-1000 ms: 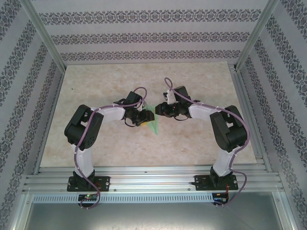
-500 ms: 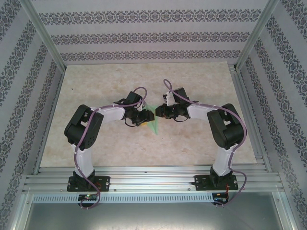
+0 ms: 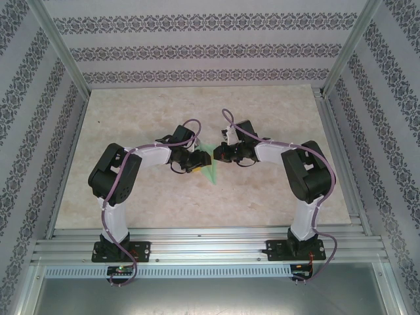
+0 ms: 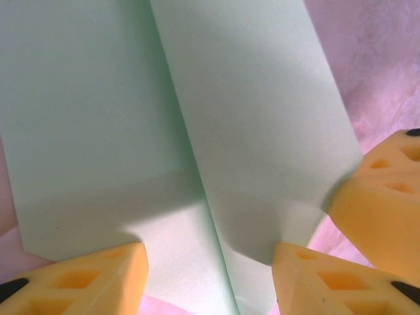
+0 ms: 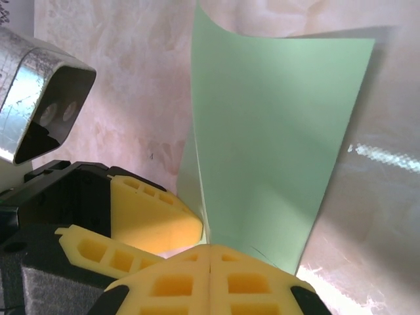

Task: Fold a paper plane with a square sheet of paper (fold left side to right side)
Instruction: Fourth fold the wing at the center of the table.

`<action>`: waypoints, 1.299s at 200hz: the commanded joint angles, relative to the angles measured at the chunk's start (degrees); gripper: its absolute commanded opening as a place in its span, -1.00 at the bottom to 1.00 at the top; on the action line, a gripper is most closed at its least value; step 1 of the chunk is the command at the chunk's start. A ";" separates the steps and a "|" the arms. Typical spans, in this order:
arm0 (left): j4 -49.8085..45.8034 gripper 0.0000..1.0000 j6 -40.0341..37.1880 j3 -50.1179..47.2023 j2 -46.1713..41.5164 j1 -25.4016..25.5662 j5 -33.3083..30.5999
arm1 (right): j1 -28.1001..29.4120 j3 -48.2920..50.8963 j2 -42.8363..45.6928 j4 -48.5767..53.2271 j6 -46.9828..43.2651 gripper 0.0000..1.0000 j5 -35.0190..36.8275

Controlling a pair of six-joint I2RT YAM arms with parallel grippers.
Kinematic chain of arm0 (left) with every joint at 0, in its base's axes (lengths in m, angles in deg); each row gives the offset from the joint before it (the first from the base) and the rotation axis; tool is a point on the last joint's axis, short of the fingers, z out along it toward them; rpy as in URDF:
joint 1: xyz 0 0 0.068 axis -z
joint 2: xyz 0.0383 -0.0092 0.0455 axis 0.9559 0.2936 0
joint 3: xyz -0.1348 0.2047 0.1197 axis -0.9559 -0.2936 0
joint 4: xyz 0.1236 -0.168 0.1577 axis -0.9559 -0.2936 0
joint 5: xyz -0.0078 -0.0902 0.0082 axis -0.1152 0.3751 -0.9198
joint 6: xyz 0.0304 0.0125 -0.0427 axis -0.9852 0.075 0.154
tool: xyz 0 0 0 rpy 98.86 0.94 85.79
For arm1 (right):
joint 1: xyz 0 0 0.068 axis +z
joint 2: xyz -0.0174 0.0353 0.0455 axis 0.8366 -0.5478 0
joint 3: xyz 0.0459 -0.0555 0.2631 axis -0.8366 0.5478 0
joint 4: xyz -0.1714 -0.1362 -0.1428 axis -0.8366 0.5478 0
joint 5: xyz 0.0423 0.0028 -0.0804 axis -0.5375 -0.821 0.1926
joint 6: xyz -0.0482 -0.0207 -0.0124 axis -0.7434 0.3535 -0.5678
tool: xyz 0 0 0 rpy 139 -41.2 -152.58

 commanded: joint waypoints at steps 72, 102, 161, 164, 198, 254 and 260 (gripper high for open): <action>-3.48 0.13 -0.64 -0.59 4.51 0.49 -4.57 | -0.32 -2.40 -2.49 2.62 -3.27 -1.00 3.47; -3.44 0.13 -0.63 -0.58 4.86 0.73 -4.55 | -0.66 -2.60 -3.04 2.97 -3.26 -1.00 4.12; -3.43 0.13 -0.57 -0.49 5.21 0.94 -4.51 | -0.85 -3.97 -4.15 4.28 -3.78 -1.00 4.90; -3.43 0.13 -0.62 -0.51 5.21 0.99 -4.53 | -0.85 -3.98 -4.17 4.37 -3.78 -1.00 5.03; -3.43 0.13 -0.61 -0.48 5.21 0.98 -4.49 | -0.87 -4.43 -4.67 5.26 -4.18 -1.00 5.27; -3.58 0.13 -0.66 -0.15 5.46 1.01 -4.43 | -0.86 -4.16 -5.37 6.10 -4.51 -1.00 5.88; -3.60 0.13 -0.65 -0.06 5.48 1.05 -4.39 | -0.93 -4.26 -5.55 6.42 -4.52 -1.00 5.95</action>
